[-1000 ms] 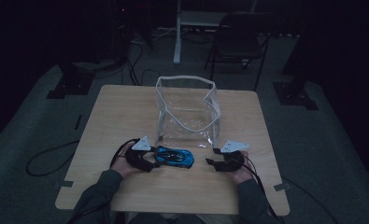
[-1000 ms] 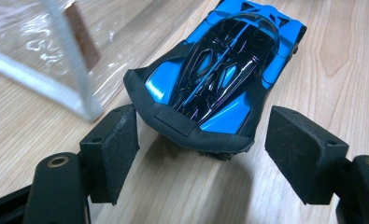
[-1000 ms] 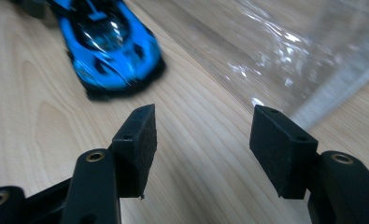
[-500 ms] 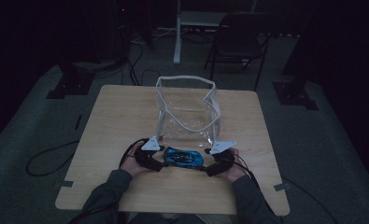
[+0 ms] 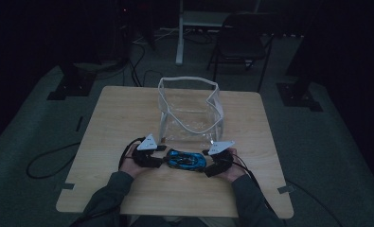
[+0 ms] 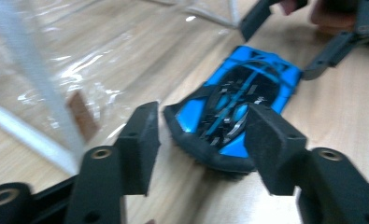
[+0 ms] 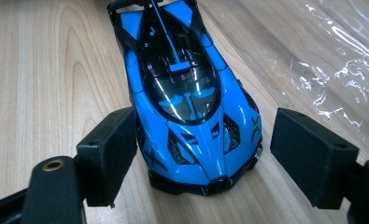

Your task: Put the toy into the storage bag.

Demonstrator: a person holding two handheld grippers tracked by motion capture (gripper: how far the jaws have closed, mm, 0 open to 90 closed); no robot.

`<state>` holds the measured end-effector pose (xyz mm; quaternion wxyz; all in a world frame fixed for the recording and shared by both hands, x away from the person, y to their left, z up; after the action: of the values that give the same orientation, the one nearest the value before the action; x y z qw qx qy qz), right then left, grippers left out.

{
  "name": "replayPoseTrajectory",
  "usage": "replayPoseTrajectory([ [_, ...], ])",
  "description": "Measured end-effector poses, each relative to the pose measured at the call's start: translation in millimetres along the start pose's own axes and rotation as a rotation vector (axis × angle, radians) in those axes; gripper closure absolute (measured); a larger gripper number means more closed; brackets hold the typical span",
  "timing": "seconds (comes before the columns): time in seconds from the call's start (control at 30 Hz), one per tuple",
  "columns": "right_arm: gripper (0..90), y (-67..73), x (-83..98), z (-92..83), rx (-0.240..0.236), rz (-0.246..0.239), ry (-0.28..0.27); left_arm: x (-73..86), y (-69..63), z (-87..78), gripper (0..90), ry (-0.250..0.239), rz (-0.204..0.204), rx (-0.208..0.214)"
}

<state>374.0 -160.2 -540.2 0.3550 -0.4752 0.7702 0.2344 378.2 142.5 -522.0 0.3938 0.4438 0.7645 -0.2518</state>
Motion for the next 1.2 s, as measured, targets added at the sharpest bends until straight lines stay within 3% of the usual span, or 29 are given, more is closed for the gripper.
replayPoseTrajectory([
  [0.2,22.0,0.2,-2.1,2.2,-0.005,-0.004,0.005,5.0,2.1,9.5,49.7,0.049,-0.009,-0.024],
  [0.33,20.6,1.1,-2.5,5.9,-0.004,-0.021,0.013,7.9,4.6,11.4,53.6,0.046,-0.027,-0.03],
  [0.57,19.3,2.8,-3.3,9.1,0.003,-0.04,0.016,12.5,9.8,10.7,58.6,0.025,-0.061,0.018],
  [0.77,16.9,4.4,-2.8,14.9,-0.004,-0.045,0.027,15.7,11.7,10.2,60.8,0.011,-0.069,0.032],
  [1.2,17.4,8.0,-2.7,20.2,-0.003,-0.061,0.035,16.9,11.7,9.0,62.2,0.019,-0.06,0.019],
])
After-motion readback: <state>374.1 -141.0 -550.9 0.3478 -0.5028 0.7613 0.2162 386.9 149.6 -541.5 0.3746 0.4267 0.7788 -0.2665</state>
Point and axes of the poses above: each handheld gripper's, and its own axes: z roughly forward along the jaws, x roughly out of its underside, y roughly to its left, the point moved 1 cm from there along z, roughly forward along the jaws, and after that the axes turned 1 degree about x, right-handed, at the moved point
